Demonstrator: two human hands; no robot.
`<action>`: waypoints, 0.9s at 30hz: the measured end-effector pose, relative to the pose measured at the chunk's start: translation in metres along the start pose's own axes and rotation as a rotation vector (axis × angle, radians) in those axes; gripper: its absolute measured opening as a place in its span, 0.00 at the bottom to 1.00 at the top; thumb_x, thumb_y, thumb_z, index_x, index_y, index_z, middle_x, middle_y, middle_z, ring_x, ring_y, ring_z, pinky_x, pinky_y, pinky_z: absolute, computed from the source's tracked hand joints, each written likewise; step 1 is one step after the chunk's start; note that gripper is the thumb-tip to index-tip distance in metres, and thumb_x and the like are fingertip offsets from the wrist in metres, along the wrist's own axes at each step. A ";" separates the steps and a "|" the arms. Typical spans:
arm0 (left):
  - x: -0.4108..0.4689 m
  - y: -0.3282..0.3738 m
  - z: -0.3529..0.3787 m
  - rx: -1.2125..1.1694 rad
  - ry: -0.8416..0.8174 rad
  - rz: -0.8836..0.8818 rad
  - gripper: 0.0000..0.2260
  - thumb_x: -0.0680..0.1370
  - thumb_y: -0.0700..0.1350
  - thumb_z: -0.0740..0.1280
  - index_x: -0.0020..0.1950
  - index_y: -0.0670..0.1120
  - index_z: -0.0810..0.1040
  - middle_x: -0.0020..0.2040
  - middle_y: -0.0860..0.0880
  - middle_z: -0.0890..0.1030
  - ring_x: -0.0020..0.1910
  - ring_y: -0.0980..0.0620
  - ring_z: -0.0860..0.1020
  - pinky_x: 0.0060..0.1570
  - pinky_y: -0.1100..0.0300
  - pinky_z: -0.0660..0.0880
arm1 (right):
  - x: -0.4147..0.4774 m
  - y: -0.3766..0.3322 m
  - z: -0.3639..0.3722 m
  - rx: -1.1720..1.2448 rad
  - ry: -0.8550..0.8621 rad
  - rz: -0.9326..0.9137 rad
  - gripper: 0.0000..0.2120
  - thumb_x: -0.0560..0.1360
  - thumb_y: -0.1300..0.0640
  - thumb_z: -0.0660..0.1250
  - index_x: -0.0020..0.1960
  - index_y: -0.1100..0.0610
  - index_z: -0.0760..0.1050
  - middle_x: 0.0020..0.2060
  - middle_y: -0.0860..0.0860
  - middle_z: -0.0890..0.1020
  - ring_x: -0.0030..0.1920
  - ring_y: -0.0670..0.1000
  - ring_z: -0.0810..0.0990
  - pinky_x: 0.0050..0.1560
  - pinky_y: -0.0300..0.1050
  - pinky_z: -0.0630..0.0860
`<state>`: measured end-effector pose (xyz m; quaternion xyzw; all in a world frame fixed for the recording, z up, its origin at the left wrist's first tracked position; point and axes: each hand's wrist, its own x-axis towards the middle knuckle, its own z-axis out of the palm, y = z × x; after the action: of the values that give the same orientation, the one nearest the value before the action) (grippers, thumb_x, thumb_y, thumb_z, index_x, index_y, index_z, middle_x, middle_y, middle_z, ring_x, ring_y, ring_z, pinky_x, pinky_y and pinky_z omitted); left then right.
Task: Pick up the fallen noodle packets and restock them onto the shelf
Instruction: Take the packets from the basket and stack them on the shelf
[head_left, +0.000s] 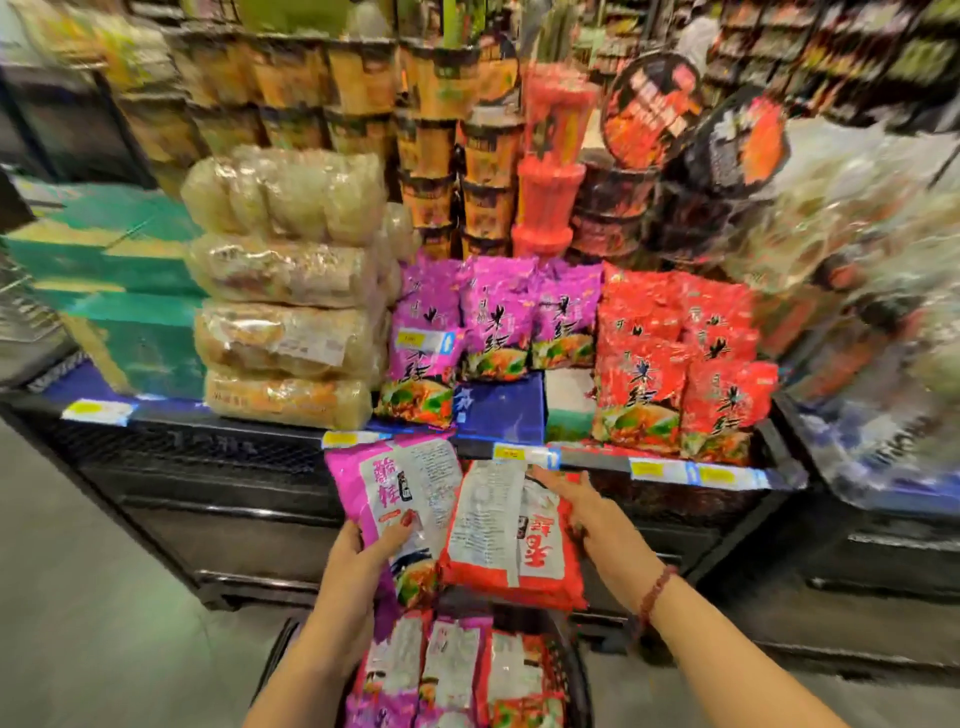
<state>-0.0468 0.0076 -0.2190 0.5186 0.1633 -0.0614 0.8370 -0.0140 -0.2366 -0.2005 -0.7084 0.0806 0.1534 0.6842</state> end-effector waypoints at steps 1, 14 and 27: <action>0.004 0.005 0.006 0.007 -0.025 -0.008 0.19 0.72 0.36 0.69 0.63 0.41 0.75 0.53 0.40 0.84 0.52 0.41 0.83 0.52 0.45 0.79 | -0.001 -0.008 -0.006 -0.069 0.037 -0.045 0.23 0.73 0.62 0.62 0.66 0.46 0.75 0.70 0.54 0.68 0.69 0.53 0.71 0.61 0.48 0.74; 0.046 0.017 0.097 -0.013 -0.117 -0.034 0.20 0.73 0.37 0.70 0.65 0.41 0.74 0.55 0.39 0.83 0.51 0.40 0.83 0.42 0.50 0.81 | -0.019 -0.033 -0.085 -0.288 -0.117 -0.277 0.38 0.72 0.71 0.70 0.73 0.46 0.60 0.68 0.48 0.70 0.53 0.35 0.77 0.49 0.34 0.76; 0.080 -0.022 0.200 0.033 -0.127 -0.087 0.17 0.76 0.39 0.69 0.65 0.45 0.74 0.56 0.43 0.84 0.54 0.42 0.83 0.52 0.47 0.79 | 0.041 -0.026 -0.207 -0.176 0.333 -0.134 0.12 0.75 0.59 0.71 0.55 0.48 0.73 0.50 0.46 0.81 0.49 0.42 0.79 0.46 0.32 0.76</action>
<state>0.0649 -0.1747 -0.1825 0.5197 0.1312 -0.1333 0.8336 0.0548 -0.4374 -0.1856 -0.7848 0.1317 -0.0055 0.6056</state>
